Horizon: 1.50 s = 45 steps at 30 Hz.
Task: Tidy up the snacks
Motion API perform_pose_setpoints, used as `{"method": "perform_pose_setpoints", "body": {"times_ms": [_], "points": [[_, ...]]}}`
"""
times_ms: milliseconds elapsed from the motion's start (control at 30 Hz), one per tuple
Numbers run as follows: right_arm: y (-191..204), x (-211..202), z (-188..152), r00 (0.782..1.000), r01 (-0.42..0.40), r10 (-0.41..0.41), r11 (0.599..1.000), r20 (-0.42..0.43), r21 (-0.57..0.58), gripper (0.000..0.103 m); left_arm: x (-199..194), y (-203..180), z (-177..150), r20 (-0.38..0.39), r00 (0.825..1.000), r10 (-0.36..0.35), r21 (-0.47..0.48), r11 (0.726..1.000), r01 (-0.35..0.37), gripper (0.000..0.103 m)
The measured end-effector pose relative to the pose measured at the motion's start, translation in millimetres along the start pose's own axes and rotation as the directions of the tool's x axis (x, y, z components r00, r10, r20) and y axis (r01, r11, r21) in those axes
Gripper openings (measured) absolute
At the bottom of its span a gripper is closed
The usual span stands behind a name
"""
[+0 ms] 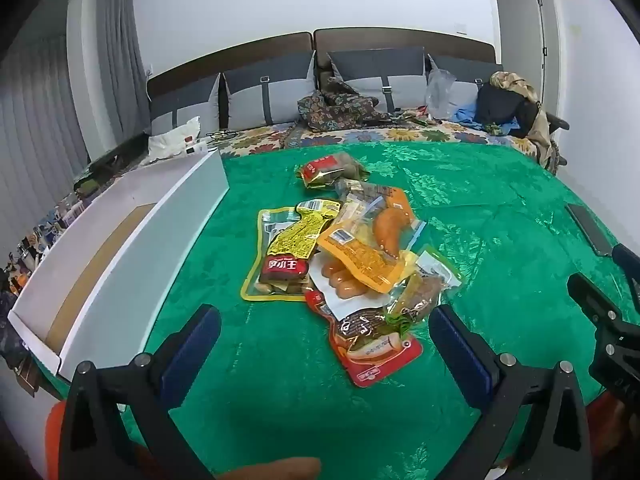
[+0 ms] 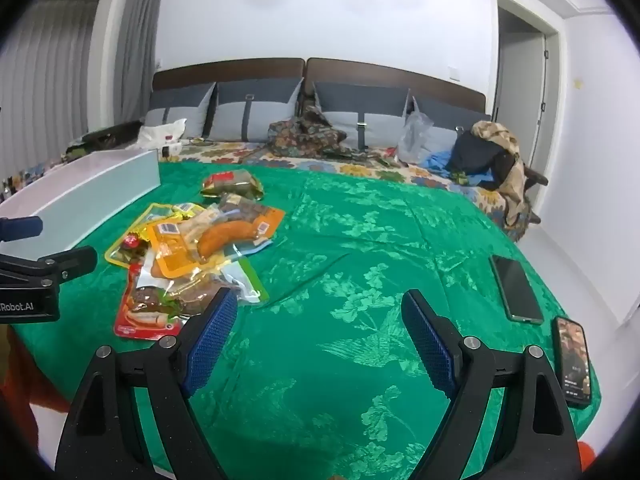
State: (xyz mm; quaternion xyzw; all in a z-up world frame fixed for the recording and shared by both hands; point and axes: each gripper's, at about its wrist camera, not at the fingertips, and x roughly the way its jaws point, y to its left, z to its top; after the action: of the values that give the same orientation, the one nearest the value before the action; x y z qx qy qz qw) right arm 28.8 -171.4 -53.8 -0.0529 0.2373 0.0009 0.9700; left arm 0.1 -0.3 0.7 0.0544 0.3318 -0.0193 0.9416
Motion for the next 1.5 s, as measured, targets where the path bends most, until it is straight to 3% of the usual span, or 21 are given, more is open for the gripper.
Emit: {"method": "perform_pose_setpoints", "body": {"times_ms": [367, 1500], "points": [[-0.5, 1.6, -0.5, 1.0, -0.001, 0.001, 1.0, 0.0, -0.001, 0.087, -2.6, 2.8, -2.9, 0.015, 0.999, 0.036, 0.0, 0.999, -0.036, 0.103], [4.4, 4.3, -3.5, 1.0, -0.004, 0.004, 1.0, -0.003, -0.006, 0.087, 6.0, 3.9, -7.0, -0.001, 0.998, 0.057, 0.015, 0.998, -0.057, 0.103]]}}
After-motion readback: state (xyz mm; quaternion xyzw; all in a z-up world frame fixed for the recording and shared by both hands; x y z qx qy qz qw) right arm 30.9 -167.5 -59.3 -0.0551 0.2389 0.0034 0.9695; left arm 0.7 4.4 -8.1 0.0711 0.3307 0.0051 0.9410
